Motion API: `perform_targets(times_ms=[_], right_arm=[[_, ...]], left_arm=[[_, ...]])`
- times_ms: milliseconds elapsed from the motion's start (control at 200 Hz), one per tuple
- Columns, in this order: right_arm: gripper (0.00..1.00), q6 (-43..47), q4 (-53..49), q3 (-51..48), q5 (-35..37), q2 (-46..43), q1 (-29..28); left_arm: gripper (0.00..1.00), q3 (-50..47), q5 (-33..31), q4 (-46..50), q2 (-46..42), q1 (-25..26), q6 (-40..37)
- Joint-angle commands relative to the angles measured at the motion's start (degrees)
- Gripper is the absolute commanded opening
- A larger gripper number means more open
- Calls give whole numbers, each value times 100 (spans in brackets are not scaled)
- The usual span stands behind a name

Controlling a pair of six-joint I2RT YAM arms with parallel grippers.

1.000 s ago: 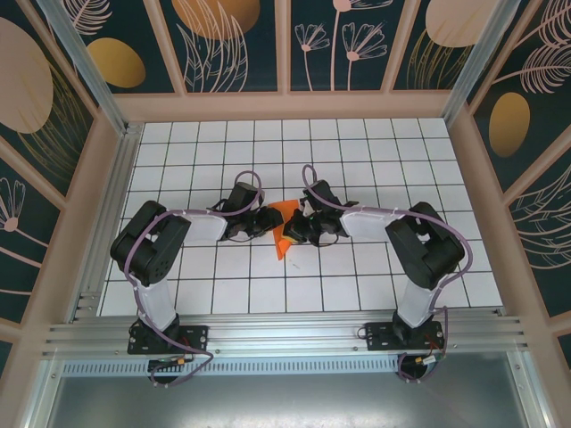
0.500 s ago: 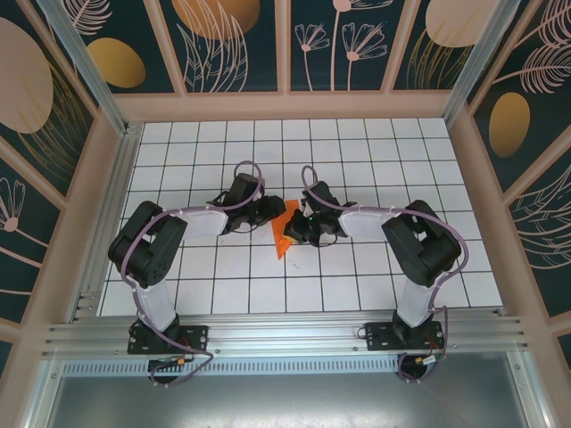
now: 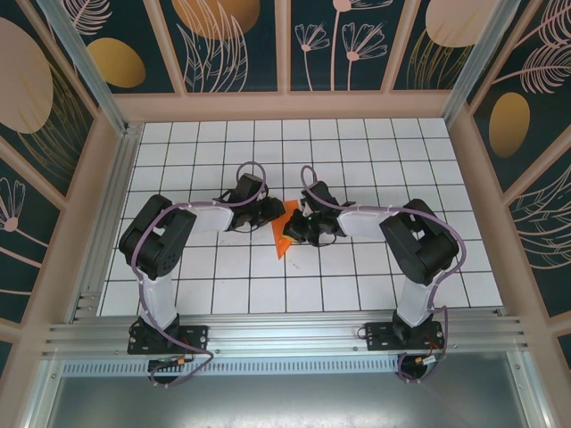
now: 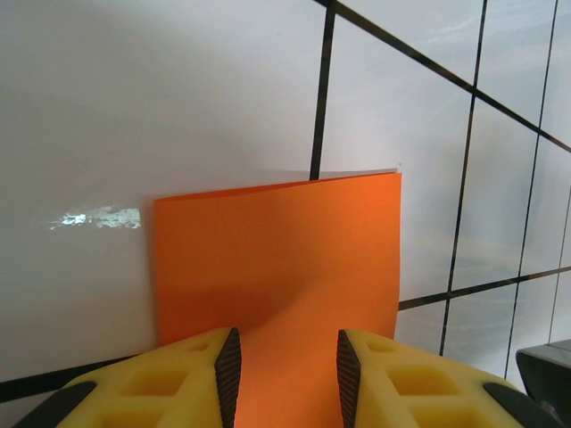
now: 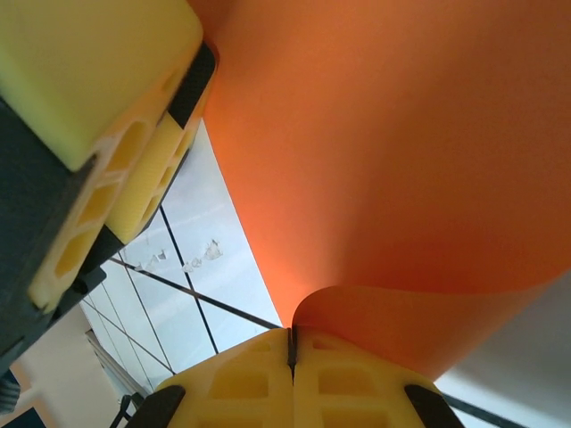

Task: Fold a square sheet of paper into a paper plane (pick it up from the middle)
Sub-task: Third fold the triangle at the center of the table.

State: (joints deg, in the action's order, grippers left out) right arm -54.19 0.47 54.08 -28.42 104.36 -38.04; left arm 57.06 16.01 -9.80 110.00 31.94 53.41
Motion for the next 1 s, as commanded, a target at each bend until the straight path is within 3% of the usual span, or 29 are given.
perform_targets(times_ms=[0,996], right_arm=[[2,-30,160,151,-76,147,-43],[4,173,172,313,-203,450,-55]], left_arm=[[37,56,1,233,84,14,-144],[36,12,130,189,100,14,-146]])
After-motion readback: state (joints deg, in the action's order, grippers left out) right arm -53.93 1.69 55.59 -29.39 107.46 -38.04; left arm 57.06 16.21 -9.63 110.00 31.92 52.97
